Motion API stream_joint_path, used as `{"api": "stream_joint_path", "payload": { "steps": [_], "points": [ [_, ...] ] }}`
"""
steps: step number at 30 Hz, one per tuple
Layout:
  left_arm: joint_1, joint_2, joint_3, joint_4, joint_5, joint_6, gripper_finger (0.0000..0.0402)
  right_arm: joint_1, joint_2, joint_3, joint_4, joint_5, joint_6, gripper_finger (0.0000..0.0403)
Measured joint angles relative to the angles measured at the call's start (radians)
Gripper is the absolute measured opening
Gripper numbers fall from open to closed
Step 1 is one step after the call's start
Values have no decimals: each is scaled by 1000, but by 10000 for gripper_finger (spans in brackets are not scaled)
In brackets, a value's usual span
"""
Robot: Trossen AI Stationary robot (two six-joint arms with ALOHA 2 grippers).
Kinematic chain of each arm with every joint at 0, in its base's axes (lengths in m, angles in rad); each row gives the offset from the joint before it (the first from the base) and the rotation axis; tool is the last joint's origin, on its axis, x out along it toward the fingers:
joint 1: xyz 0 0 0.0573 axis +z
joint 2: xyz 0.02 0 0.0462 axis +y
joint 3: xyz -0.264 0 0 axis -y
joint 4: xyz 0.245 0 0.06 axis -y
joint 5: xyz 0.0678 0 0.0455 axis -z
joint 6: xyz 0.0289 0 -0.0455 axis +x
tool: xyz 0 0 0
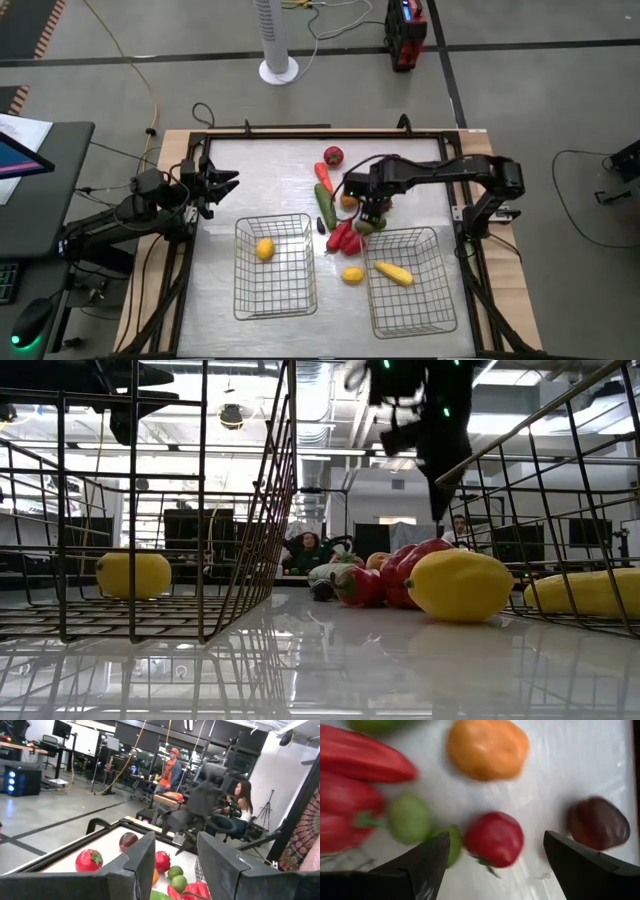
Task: Sort produce into baskets
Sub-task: Put the red tomato into the left wire basket
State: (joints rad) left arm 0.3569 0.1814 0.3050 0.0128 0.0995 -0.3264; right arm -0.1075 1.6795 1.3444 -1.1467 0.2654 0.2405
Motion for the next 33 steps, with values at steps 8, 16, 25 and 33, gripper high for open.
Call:
{"api": "stream_joint_path", "payload": {
  "steps": [8,16,25,33],
  "points": [
    [0,0,0,0,-14,6,133,-116,-31,-130,85,-49,10,370],
    [0,0,0,0,-17,7,133,-136,-24,-139,79,-134,49,398],
    [0,0,0,-1,-7,7,133,-138,-23,-139,86,-134,60,394],
    [0,0,0,-3,-7,6,133,-144,64,-139,79,-130,66,393]
  ]
}}
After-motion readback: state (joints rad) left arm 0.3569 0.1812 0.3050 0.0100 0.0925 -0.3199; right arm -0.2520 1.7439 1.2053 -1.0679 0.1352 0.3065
